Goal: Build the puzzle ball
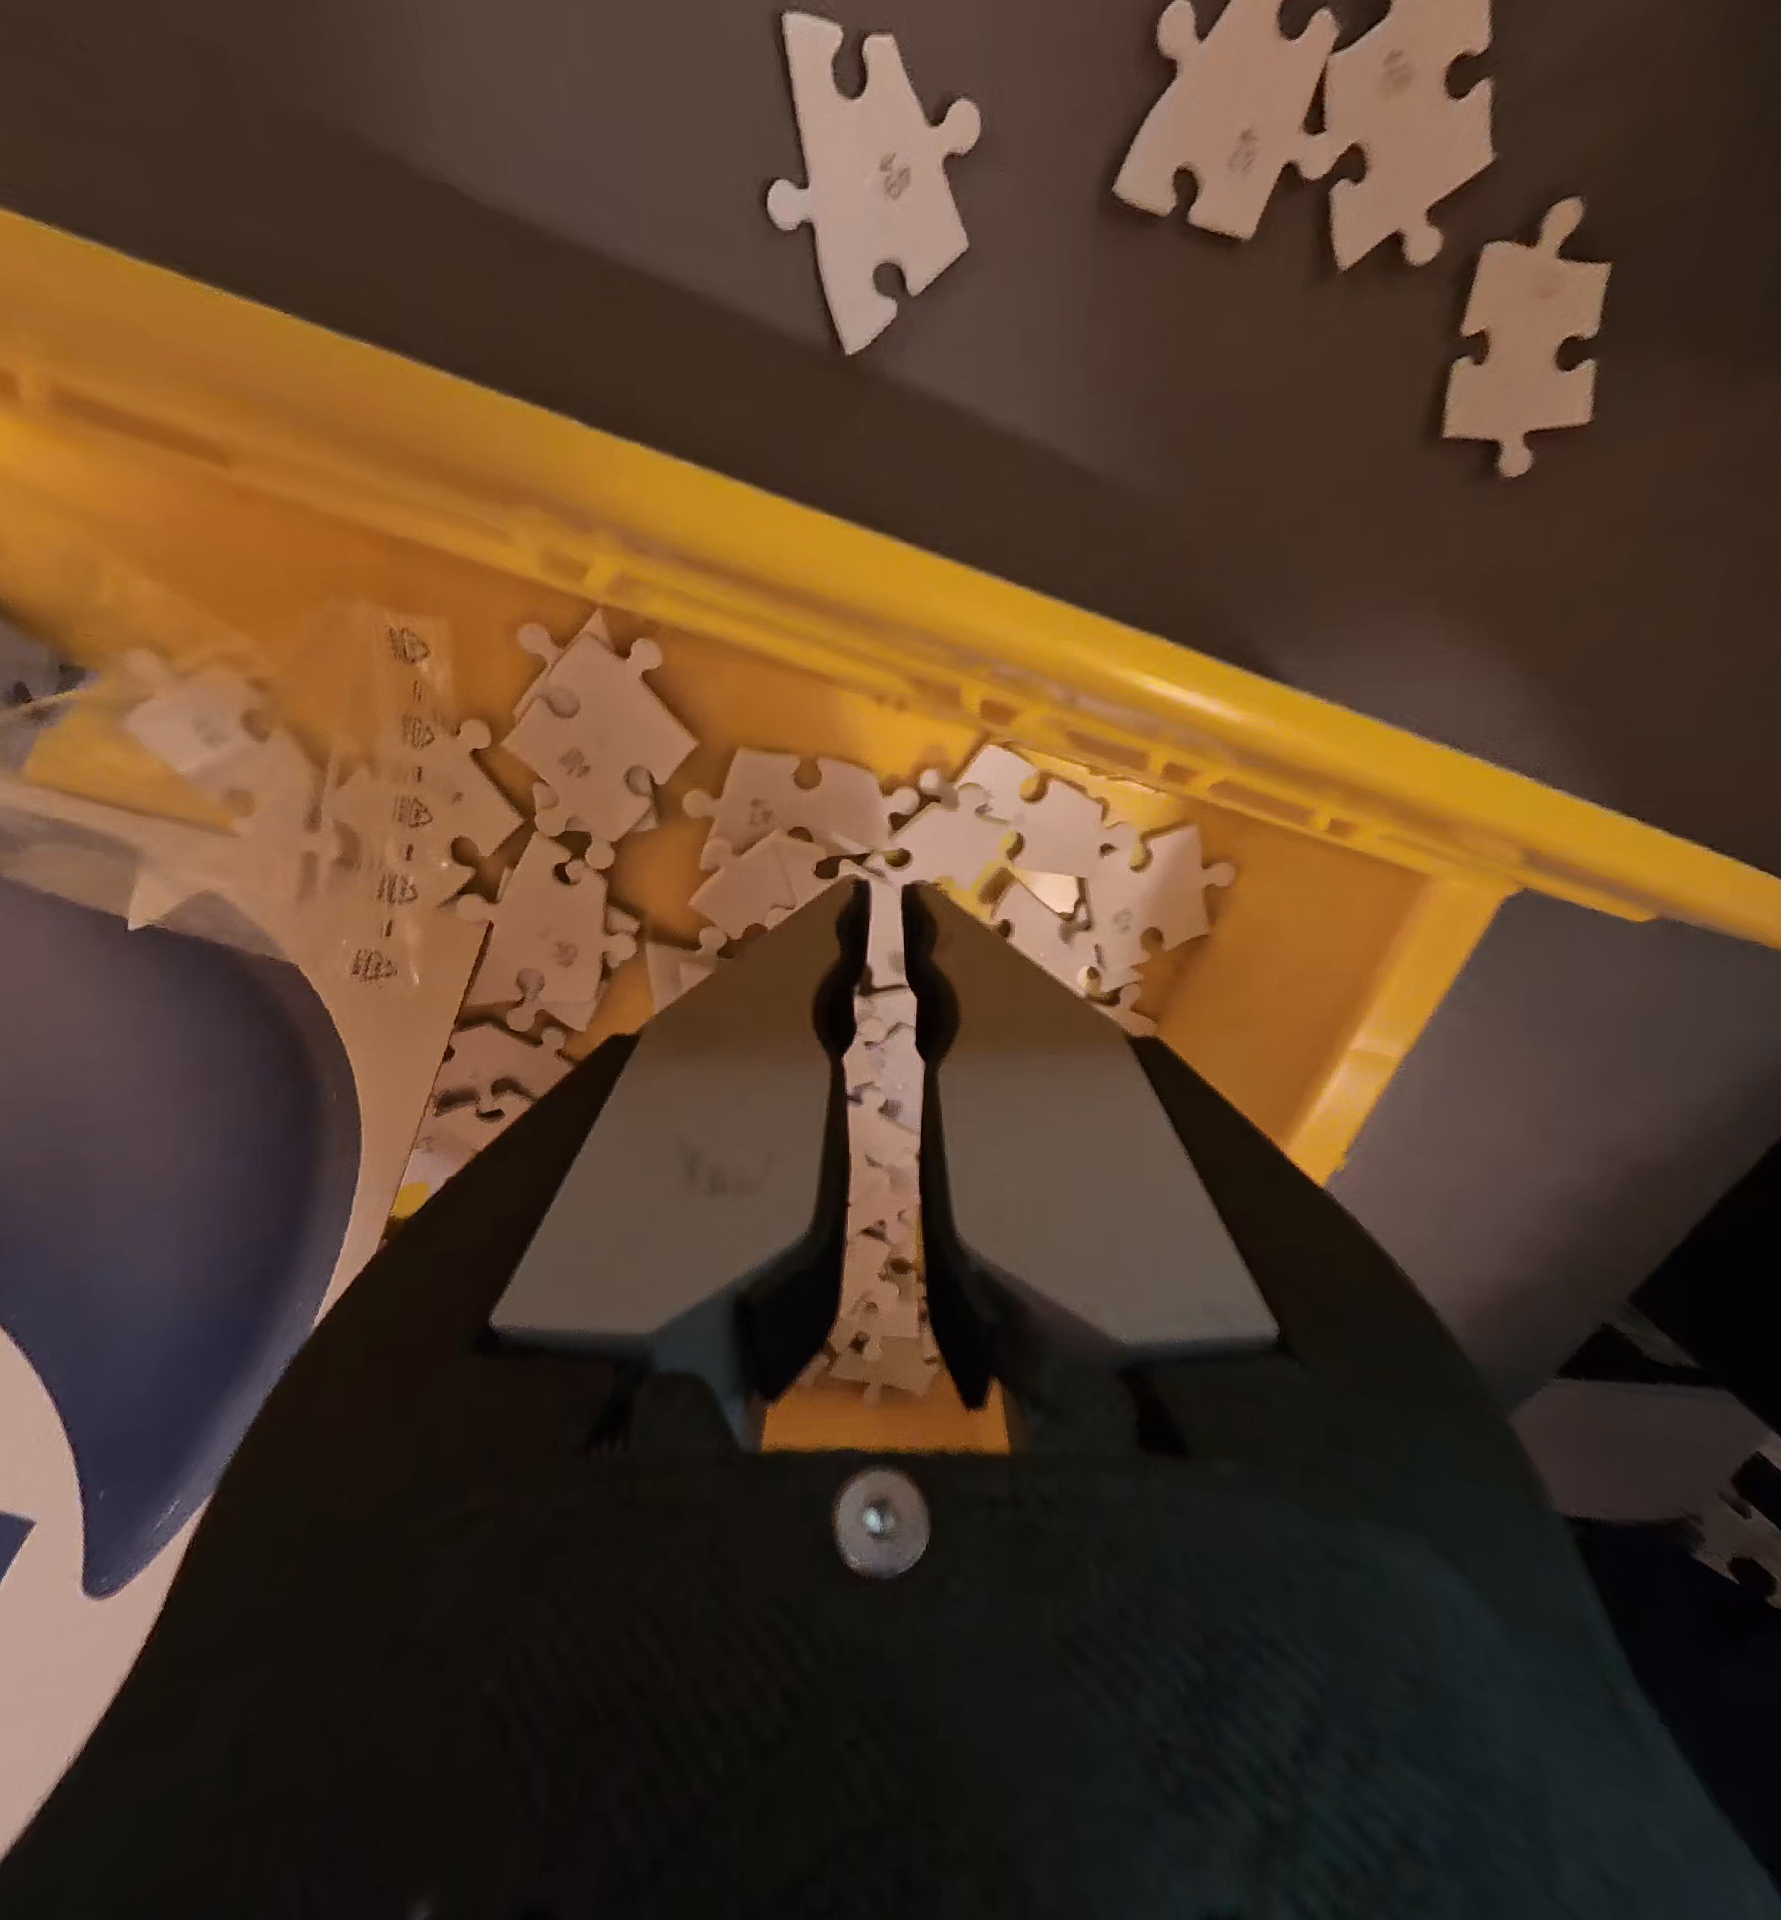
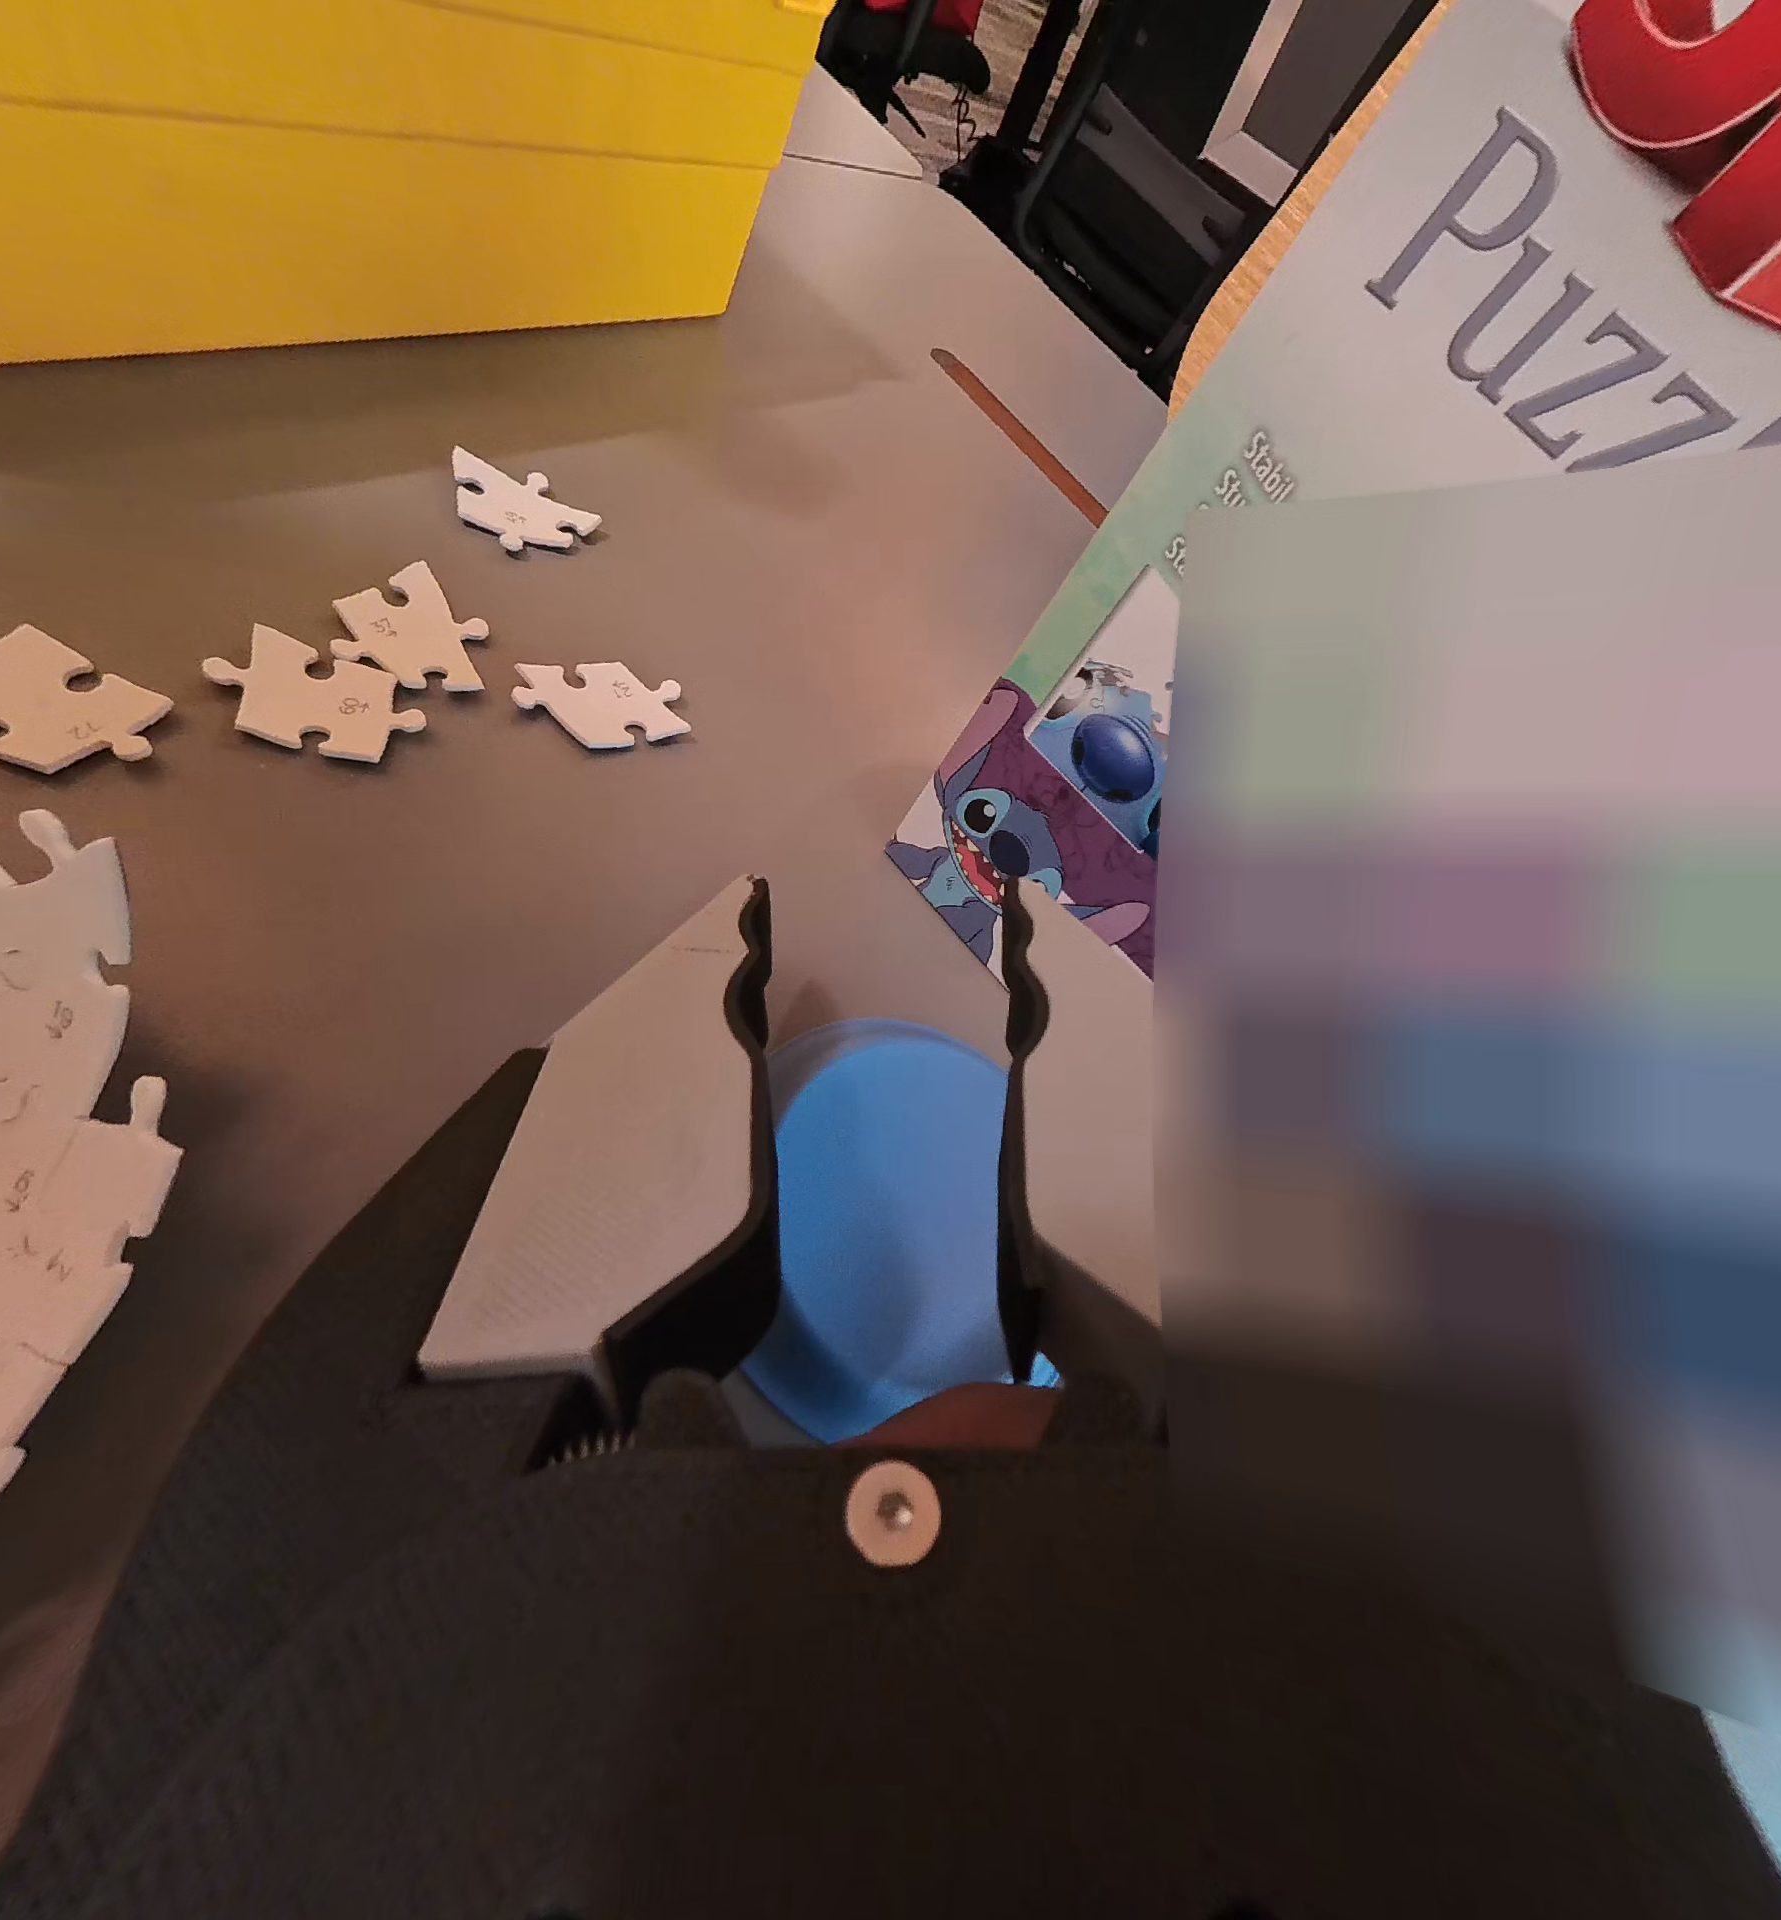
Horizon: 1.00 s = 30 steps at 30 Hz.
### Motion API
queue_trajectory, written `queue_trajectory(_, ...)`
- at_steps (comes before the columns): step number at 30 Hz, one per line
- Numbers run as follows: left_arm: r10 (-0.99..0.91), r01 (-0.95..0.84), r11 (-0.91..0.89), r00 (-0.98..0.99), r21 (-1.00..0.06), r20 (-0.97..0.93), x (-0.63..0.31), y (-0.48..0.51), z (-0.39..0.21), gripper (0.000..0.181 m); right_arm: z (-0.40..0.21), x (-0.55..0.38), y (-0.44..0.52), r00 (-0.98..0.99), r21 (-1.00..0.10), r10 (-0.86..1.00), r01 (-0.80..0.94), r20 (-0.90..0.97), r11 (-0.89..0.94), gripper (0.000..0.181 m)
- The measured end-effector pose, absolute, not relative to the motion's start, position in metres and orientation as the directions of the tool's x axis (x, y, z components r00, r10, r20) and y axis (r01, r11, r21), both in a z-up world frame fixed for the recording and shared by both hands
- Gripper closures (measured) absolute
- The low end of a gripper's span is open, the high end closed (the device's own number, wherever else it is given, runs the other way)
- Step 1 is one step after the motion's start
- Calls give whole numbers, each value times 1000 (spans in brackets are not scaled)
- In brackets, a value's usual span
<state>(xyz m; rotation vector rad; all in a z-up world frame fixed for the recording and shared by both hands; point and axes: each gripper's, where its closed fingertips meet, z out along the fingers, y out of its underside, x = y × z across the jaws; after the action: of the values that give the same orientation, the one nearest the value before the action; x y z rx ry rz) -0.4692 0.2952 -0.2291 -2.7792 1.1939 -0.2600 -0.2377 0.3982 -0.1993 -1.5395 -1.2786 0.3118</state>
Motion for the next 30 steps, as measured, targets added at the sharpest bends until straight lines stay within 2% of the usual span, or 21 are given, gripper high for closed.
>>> queue_trajectory(4, -711, -707, -703, 700, -81, 65, -484, 296, -243, 179, -200, -238, 398, 391, -822, 830, 554, 399, 134, 140)
queue_trajectory(8, -695, -690, -718, 717, -90, 47, -489, 301, -241, 177, -199, -238, 398, 390, -821, 828, 554, 402, 138, 140)
queue_trajectory(13, -672, -658, -731, 740, -181, 21, -491, 314, -225, 174, -200, -238, 398, 386, -818, 830, 559, 402, 136, 140)
queue_trajectory(16, -628, -612, -748, 778, -256, -25, -497, 330, -213, 161, -201, -238, 398, 385, -815, 829, 563, 405, 137, 140)
queue_trajectory(19, -589, -569, -764, 808, -304, -31, -504, 337, -204, 160, -200, -238, 399, 391, -818, 827, 560, 404, 135, 140)
queue_trajectory(30, -582, -567, -764, 812, -309, -49, -506, 339, -202, 157, -198, -235, 402, 407, -821, 819, 556, 405, 130, 139)
